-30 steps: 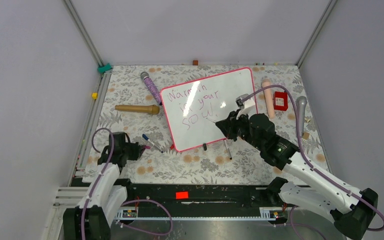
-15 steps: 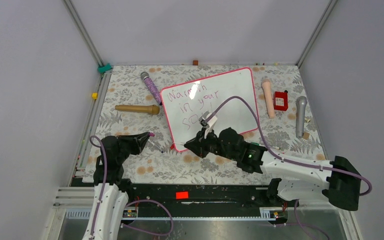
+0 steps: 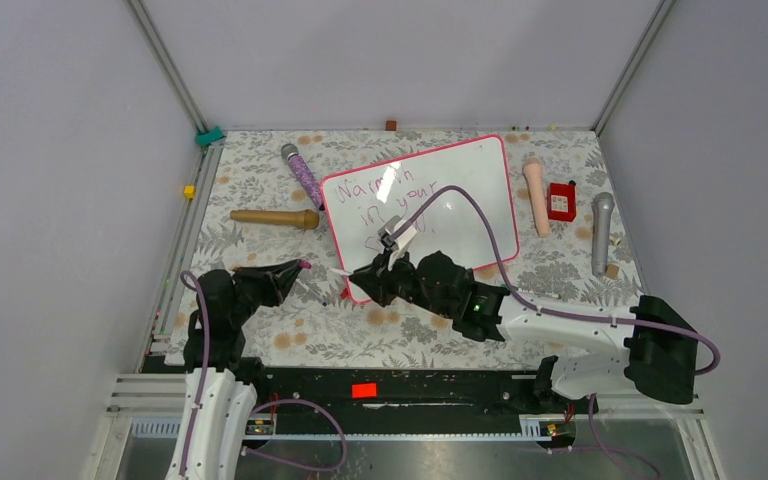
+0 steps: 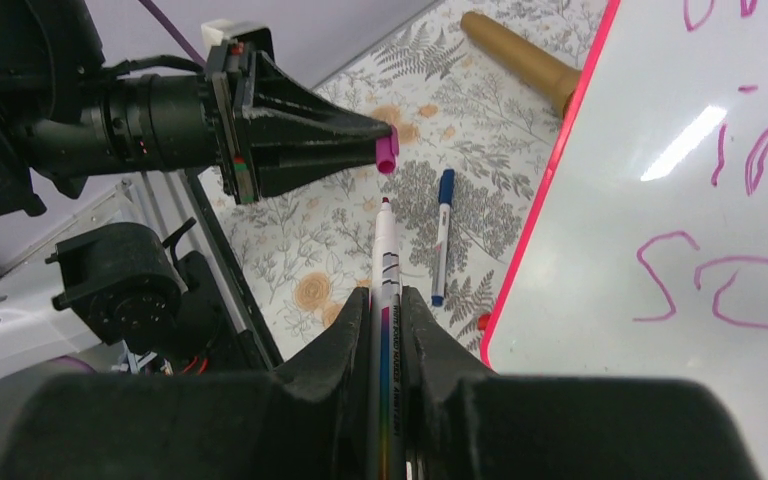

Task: Write a sentence on the whiteboard
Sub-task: Close the whiteboard marker at the center of the board.

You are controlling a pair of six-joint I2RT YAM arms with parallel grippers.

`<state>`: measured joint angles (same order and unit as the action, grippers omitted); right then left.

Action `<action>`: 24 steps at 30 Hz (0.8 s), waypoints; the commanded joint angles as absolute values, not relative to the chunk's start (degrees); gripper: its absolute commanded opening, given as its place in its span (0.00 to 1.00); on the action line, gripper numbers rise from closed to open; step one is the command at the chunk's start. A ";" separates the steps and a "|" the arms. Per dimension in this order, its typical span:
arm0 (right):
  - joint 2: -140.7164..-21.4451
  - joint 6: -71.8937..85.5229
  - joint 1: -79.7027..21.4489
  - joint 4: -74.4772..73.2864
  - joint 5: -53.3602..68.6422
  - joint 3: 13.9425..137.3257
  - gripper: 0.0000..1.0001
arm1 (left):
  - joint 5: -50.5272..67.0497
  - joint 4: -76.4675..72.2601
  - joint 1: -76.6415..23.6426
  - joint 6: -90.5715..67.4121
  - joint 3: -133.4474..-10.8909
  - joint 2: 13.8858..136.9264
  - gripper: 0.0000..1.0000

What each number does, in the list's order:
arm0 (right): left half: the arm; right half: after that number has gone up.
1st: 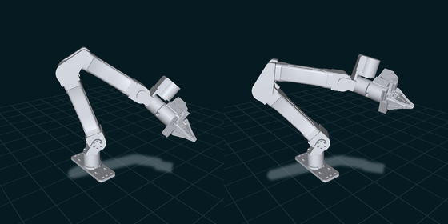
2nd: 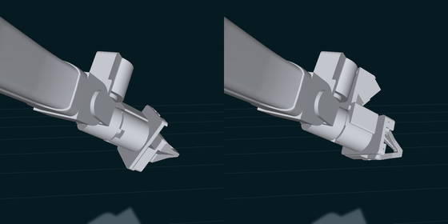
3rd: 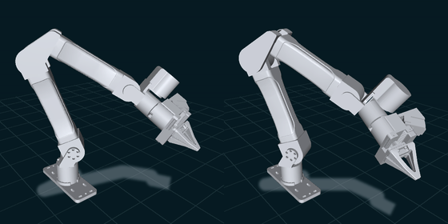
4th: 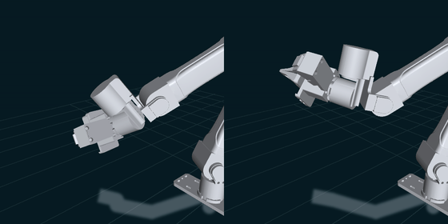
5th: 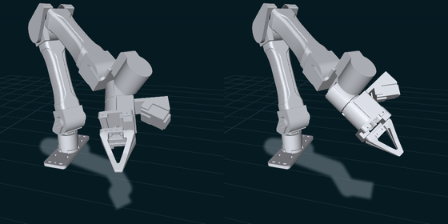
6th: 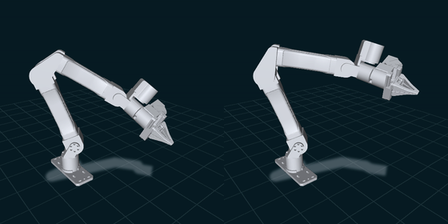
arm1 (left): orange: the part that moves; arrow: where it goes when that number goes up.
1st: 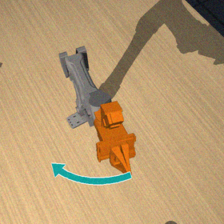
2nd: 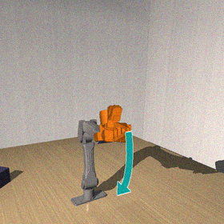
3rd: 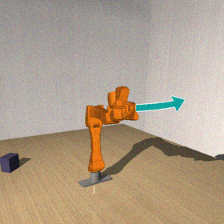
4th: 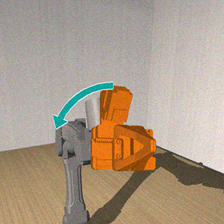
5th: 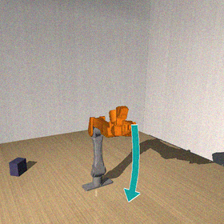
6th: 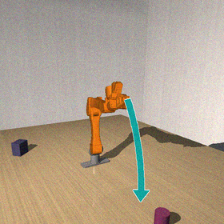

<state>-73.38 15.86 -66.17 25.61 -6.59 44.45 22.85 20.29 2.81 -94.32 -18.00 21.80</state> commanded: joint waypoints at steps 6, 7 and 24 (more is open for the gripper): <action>-77.72 13.09 -66.80 29.37 -7.46 50.61 0.00 | 25.88 20.57 2.73 -96.57 -20.83 21.28 0.00; -78.06 13.11 -66.84 29.43 -7.33 50.82 0.00 | 25.87 20.57 2.73 -96.63 -20.83 21.18 0.00; -81.67 13.53 -67.06 29.53 -6.61 52.69 0.00 | 25.48 23.57 2.72 -96.27 -22.58 20.78 0.00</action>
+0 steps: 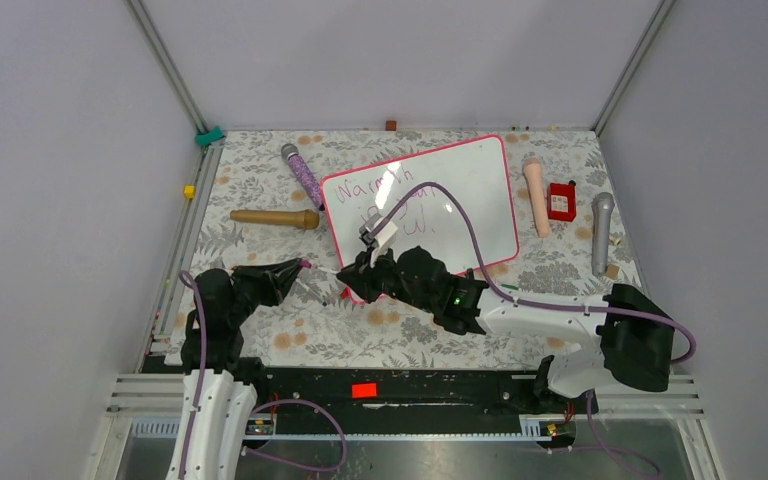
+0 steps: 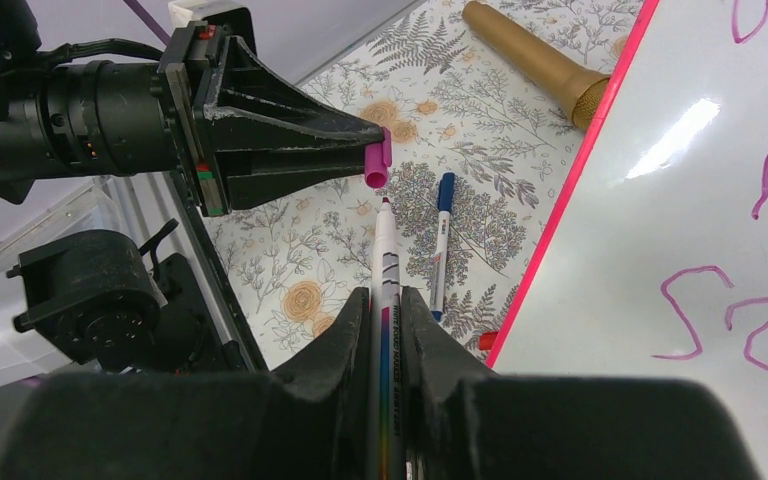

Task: Write a sentence on the whiteboard
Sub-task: Close the whiteboard marker at the center of the board.

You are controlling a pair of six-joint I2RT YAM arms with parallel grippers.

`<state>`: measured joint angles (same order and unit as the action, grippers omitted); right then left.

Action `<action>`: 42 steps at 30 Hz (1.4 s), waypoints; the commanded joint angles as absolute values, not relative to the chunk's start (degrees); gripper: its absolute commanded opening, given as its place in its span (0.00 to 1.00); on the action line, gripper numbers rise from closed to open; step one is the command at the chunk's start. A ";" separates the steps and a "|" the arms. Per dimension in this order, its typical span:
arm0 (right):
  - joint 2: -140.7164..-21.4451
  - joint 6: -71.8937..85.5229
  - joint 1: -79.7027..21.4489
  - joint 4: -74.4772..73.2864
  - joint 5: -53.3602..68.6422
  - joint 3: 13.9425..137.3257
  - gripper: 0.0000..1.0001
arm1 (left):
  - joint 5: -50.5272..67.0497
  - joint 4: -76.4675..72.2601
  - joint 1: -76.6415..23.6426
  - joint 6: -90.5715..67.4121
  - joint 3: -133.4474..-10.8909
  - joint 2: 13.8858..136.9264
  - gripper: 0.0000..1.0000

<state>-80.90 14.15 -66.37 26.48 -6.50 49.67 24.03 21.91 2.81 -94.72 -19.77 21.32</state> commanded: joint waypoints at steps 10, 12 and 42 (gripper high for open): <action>-83.18 13.56 -67.26 29.53 -6.33 54.03 0.00 | 25.57 23.66 2.72 -96.33 -22.42 20.60 0.00; -83.59 13.70 -67.26 29.53 -6.33 54.21 0.00 | 25.59 23.69 2.72 -96.33 -22.48 20.57 0.00; -95.38 9.46 -68.73 37.40 -8.21 61.78 0.00 | 23.31 24.08 -0.72 -98.88 -24.36 19.84 0.00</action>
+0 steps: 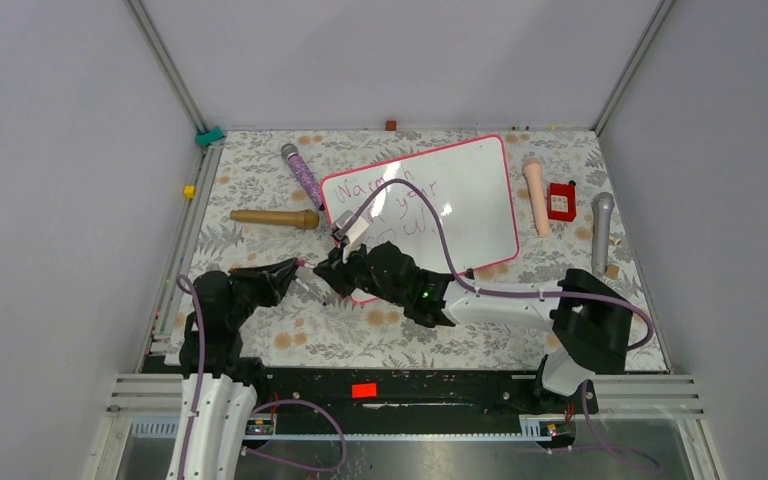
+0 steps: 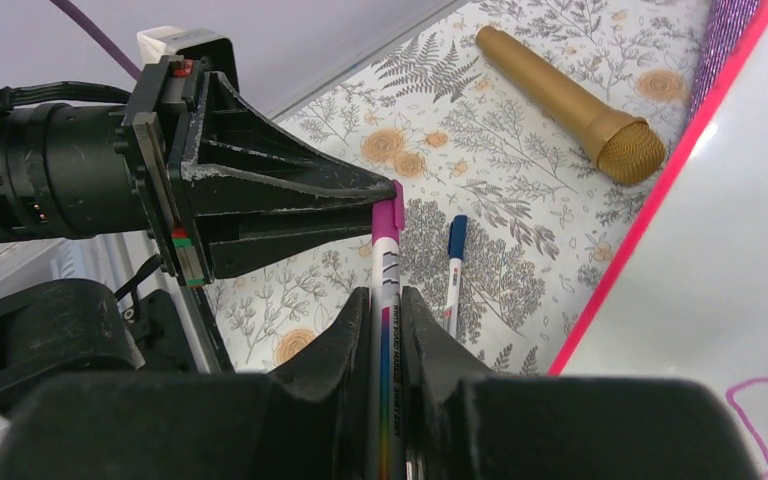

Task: Write a sentence on the whiteboard
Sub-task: Close the whiteboard marker at the center of the board, then place the whiteboard marker at the center of the board.

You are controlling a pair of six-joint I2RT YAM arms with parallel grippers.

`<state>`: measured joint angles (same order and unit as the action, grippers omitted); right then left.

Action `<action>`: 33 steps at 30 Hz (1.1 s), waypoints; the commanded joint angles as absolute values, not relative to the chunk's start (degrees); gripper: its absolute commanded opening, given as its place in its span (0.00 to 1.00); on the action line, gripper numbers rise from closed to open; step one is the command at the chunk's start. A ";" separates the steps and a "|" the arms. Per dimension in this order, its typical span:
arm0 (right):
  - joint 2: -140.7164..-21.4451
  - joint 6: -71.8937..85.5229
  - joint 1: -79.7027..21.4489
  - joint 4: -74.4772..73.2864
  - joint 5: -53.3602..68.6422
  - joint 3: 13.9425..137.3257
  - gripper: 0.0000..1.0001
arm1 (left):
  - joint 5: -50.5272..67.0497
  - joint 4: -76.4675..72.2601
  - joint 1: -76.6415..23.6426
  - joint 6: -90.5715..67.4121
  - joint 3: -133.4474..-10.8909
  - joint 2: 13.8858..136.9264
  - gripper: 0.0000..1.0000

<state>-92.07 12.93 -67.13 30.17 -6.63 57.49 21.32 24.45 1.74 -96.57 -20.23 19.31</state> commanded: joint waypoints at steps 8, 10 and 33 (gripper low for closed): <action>-104.53 4.56 -70.04 42.96 -7.15 69.15 0.00 | 19.12 18.04 -8.26 -101.61 -24.42 22.52 0.00; -106.72 3.96 -70.05 41.82 -6.17 72.04 0.00 | 16.91 15.78 -12.03 -102.58 -24.35 23.49 0.00; -101.81 6.45 -69.72 33.77 -10.82 68.32 0.00 | 1.25 23.36 -23.99 -99.33 -23.84 20.91 0.14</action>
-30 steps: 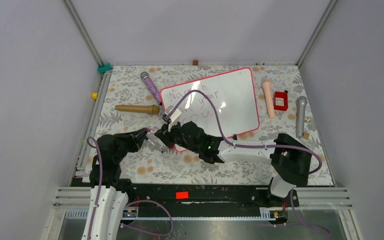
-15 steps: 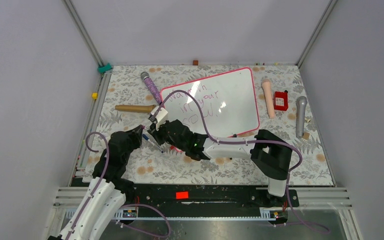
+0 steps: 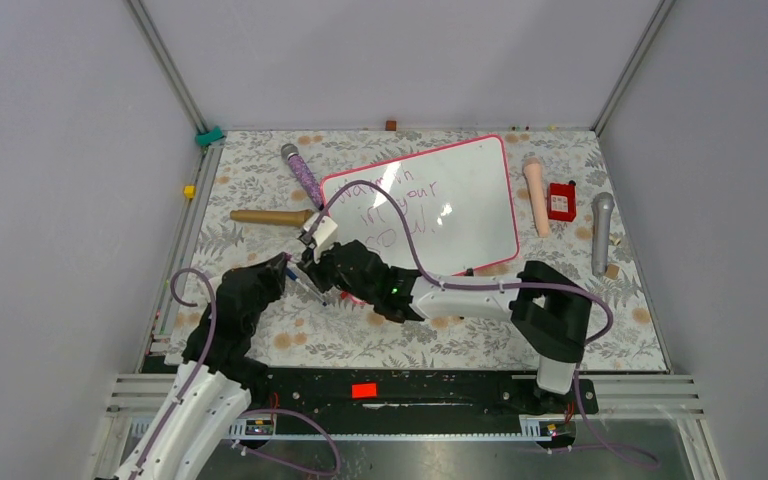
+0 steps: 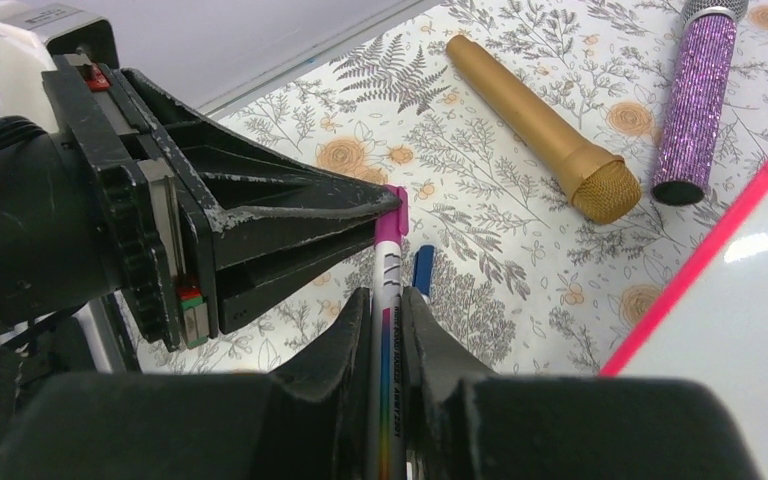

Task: Write a sentence on the whiteboard
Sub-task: Place the whiteboard marker at the center of the board.

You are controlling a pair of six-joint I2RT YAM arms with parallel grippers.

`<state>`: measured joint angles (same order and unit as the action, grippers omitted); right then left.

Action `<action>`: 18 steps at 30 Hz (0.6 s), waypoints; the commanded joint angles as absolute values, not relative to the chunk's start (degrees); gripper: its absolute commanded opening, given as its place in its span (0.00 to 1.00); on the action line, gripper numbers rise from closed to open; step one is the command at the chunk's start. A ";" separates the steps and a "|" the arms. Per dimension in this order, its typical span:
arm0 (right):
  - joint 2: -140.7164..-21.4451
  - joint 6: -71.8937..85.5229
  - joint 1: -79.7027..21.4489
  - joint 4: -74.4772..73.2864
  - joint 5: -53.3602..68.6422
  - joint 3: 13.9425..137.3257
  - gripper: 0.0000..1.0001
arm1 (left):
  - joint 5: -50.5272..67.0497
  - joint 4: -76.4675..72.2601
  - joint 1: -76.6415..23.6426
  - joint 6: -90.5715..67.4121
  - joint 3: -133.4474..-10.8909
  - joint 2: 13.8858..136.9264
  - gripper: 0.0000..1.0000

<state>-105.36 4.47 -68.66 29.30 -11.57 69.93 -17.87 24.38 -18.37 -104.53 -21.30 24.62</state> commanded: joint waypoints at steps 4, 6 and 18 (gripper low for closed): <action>-95.49 8.39 -69.70 31.68 -13.69 60.95 0.00 | -6.40 34.66 -23.79 -93.51 -26.11 19.38 0.53; -93.07 10.41 -69.54 31.25 -15.13 57.60 0.00 | -10.58 39.89 -23.83 -90.13 -28.44 19.05 0.66; -100.70 10.90 -69.40 24.26 -19.67 66.20 0.00 | -31.45 58.18 -23.75 -67.40 -43.94 23.18 0.81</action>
<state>-97.10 11.57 -69.08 25.91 -15.35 58.83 -23.05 52.51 -23.83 -77.23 -39.86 20.97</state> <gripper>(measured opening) 0.154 0.802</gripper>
